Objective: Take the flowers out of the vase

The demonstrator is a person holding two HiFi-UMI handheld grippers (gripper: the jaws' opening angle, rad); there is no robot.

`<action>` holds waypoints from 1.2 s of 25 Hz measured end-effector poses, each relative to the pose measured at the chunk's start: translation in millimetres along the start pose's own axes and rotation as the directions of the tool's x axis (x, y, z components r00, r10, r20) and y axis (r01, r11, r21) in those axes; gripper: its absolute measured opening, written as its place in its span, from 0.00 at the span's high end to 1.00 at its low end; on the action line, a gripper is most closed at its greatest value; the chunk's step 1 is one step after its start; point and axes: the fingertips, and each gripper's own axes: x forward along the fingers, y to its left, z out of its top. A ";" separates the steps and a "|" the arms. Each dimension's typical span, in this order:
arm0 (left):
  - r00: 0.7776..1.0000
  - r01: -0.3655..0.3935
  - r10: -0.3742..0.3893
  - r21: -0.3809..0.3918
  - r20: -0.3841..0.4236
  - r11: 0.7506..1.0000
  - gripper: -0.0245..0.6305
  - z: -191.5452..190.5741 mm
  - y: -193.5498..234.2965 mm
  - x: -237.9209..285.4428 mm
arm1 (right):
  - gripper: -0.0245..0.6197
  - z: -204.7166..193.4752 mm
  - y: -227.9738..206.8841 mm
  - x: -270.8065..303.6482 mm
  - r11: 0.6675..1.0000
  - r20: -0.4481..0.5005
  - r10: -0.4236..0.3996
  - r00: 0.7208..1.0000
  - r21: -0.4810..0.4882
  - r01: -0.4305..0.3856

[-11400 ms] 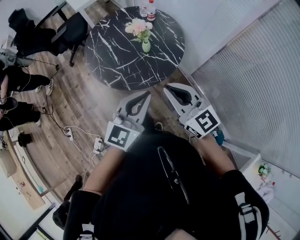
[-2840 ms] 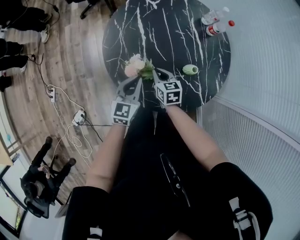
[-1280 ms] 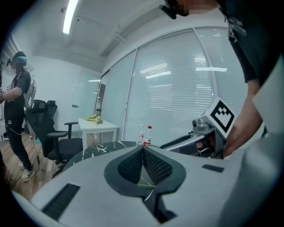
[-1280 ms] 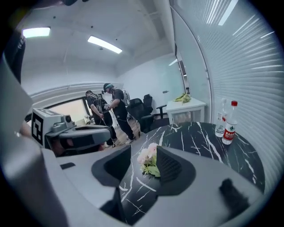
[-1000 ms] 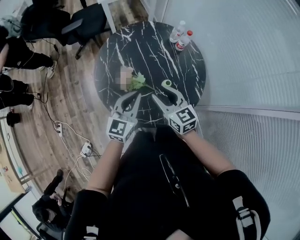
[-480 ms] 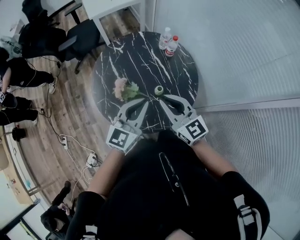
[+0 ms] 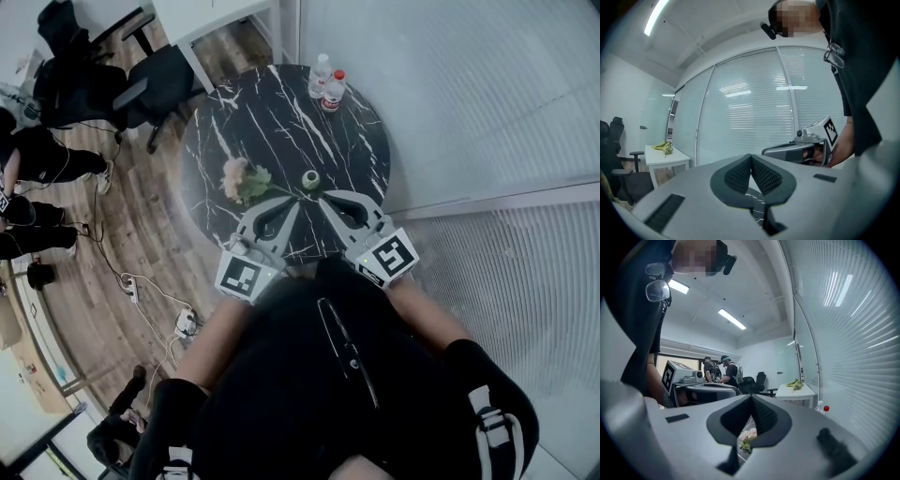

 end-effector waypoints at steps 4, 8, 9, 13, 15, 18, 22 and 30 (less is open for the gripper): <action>1.000 -0.001 0.001 0.002 -0.006 1.000 0.94 -1.9 0.0 1.3 | 0.93 -1.5 -2.8 -2.1 1.000 0.005 -0.007 1.000 0.012 0.007; 1.000 -0.002 0.002 -0.002 -0.011 1.000 0.94 -5.8 -1.0 1.8 | 0.93 -4.7 -3.9 -3.2 1.000 0.002 -0.006 1.000 0.019 0.006; 1.000 -0.002 0.002 -0.002 -0.013 1.000 0.94 -6.3 -1.3 1.8 | 0.93 -5.2 -3.8 -3.4 1.000 0.001 -0.005 1.000 0.019 0.005; 1.000 -0.005 0.005 0.000 -0.015 1.000 0.94 -7.5 -0.2 2.3 | 0.93 -6.7 -3.6 -2.4 1.000 -0.005 -0.001 1.000 0.018 0.001; 1.000 -0.009 0.009 0.000 -0.014 1.000 0.94 -8.2 0.8 2.0 | 0.93 -7.5 -3.0 -1.4 1.000 -0.007 0.002 1.000 0.019 -0.002; 1.000 -0.011 0.011 -0.004 -0.015 1.000 0.94 -9.4 1.3 2.1 | 0.93 -9.5 -3.2 0.0 1.000 -0.007 0.007 1.000 0.026 -0.007; 1.000 -0.014 0.014 -0.002 -0.016 1.000 0.94 -8.2 2.6 1.2 | 0.93 -10.0 -2.7 1.5 1.000 -0.013 0.010 1.000 0.028 -0.010; 1.000 -0.017 0.017 -0.004 -0.020 1.000 0.94 -8.8 6.9 0.6 | 0.93 -10.7 -3.7 5.2 1.000 -0.020 0.013 1.000 0.027 -0.013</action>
